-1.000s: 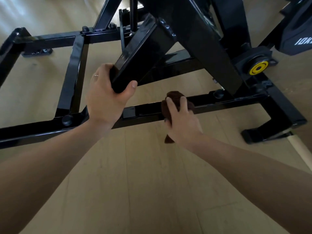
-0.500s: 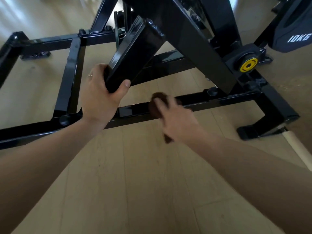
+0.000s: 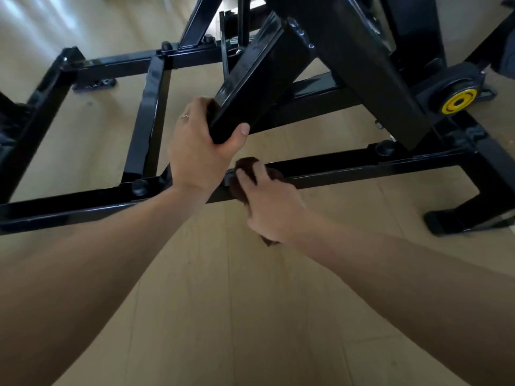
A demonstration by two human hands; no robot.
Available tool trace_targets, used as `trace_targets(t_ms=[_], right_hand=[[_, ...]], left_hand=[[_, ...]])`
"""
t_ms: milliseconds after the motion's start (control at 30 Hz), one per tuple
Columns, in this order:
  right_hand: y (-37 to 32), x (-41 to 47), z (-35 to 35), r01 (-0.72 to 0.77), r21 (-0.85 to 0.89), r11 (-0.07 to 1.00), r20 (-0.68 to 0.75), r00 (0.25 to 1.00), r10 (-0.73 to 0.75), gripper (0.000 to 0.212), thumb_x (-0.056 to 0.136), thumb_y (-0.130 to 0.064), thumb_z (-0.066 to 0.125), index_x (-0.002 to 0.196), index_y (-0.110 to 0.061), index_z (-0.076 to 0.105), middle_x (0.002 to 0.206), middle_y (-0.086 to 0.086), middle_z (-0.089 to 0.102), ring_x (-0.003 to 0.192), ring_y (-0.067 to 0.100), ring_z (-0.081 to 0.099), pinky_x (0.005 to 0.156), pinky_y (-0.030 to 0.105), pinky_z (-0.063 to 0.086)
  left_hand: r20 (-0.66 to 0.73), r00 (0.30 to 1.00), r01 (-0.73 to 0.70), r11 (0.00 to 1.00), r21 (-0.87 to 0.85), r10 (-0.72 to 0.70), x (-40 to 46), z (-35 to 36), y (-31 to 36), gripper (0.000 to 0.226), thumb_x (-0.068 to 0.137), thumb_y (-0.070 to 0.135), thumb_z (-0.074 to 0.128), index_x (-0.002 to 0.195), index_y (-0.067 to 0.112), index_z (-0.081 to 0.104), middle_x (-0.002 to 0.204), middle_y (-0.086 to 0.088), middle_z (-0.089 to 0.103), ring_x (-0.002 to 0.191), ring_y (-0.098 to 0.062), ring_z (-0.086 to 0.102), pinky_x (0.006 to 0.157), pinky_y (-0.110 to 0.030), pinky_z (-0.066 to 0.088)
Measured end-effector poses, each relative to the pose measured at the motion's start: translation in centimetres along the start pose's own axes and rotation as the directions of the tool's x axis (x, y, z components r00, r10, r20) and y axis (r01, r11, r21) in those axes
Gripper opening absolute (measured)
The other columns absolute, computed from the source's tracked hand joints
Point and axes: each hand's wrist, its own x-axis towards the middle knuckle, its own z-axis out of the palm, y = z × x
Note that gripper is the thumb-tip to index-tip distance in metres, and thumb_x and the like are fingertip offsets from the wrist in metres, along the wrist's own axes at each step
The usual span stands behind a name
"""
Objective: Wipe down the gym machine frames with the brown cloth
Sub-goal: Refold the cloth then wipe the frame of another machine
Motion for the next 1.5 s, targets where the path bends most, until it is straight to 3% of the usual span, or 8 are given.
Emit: trace_targets(t_ms=[167,267,500,733,1000,1267,1333,1500], right_hand=[[-1.5,1.1,0.5,0.079,-0.005,0.997,-0.028,0.996,-0.08,0.078,0.097,-0.037,0.06,0.161,-0.019,0.018,0.159,0.014,0.019,0.101,0.033,0.064,0.067,0.036,0.041],[2.4,-0.3,0.4,0.111,-0.052,0.993,-0.063,0.991,-0.114,0.077,0.096,-0.034,0.063,0.159,-0.025,0.019,0.154,0.013,0.027,0.095,0.028,0.064,0.07,0.035,0.049],[11.6,-2.9,-2.8,-0.411,0.154,0.898,-0.166,0.886,0.434,0.06,0.102,-0.035,0.051,0.156,-0.023,0.03,0.142,0.018,0.035,0.082,0.038,0.062,0.064,0.037,0.049],[5.2,0.4,-6.4,0.06,0.059,0.996,-0.544,0.839,-0.019,0.059,0.096,-0.02,0.062,0.15,-0.016,0.041,0.146,0.017,0.041,0.105,0.031,0.062,0.074,0.034,0.057],[5.0,4.8,-7.2,-0.088,-0.026,0.996,-0.419,0.906,0.069,0.054,0.1,-0.025,0.058,0.15,-0.016,0.04,0.161,0.018,0.022,0.103,0.034,0.062,0.073,0.038,0.055],[8.5,4.4,-7.8,-0.493,-0.099,0.864,-0.481,0.784,0.392,0.079,0.101,-0.019,0.058,0.162,-0.003,0.011,0.165,0.016,0.023,0.129,0.038,0.055,0.094,0.043,0.054],[7.4,5.3,-8.4,-0.443,-0.041,0.896,-0.438,0.814,0.382,0.075,0.101,-0.024,0.057,0.161,-0.003,0.017,0.165,0.018,0.02,0.118,0.038,0.062,0.087,0.042,0.054],[4.4,5.9,-8.9,0.021,0.045,0.999,-0.218,0.976,-0.011,0.047,0.101,-0.031,0.052,0.147,-0.02,0.048,0.155,0.008,0.037,0.093,0.024,0.06,0.077,0.04,0.051]], left_hand=[[0.023,1.0,0.003,1.0,0.003,-0.003,0.1,0.0,-0.2,0.057,0.087,0.07,0.059,0.117,0.021,0.052,0.104,0.005,0.06,0.098,-0.017,0.06,0.074,-0.038,0.056],[0.046,0.999,0.013,1.0,-0.02,-0.012,0.1,-0.2,-0.2,0.056,0.087,0.069,0.059,0.118,0.023,0.051,0.106,0.005,0.061,0.1,-0.018,0.06,0.076,-0.043,0.057],[0.05,0.998,0.051,0.998,-0.028,-0.049,-0.1,-0.4,0.4,0.053,0.086,0.069,0.059,0.116,0.026,0.049,0.107,0.007,0.06,0.101,-0.018,0.06,0.078,-0.046,0.057],[0.054,0.998,0.042,0.999,-0.008,-0.042,0.0,-0.3,0.2,0.062,0.087,0.071,0.057,0.12,0.019,0.05,0.108,0.001,0.06,0.101,-0.021,0.06,0.077,-0.049,0.057],[0.044,0.999,0.018,1.0,-0.011,-0.017,0.0,-0.3,-0.1,0.069,0.086,0.077,0.053,0.121,0.017,0.051,0.109,0.001,0.06,0.101,-0.02,0.059,0.076,-0.045,0.056],[0.036,0.999,0.036,0.999,-0.001,-0.035,0.0,0.0,-0.1,0.069,0.085,0.079,0.051,0.121,0.021,0.052,0.109,0.009,0.058,0.103,-0.01,0.053,0.073,-0.027,0.043],[0.031,0.999,0.033,0.999,0.0,-0.033,-0.1,0.0,-0.1,0.068,0.085,0.079,0.052,0.12,0.021,0.052,0.107,0.009,0.059,0.103,-0.01,0.053,0.072,-0.026,0.04],[0.022,0.999,0.035,0.999,0.015,-0.035,0.0,0.1,-0.1,0.07,0.084,0.08,0.051,0.119,0.019,0.053,0.107,0.005,0.061,0.102,-0.016,0.057,0.073,-0.034,0.046]])
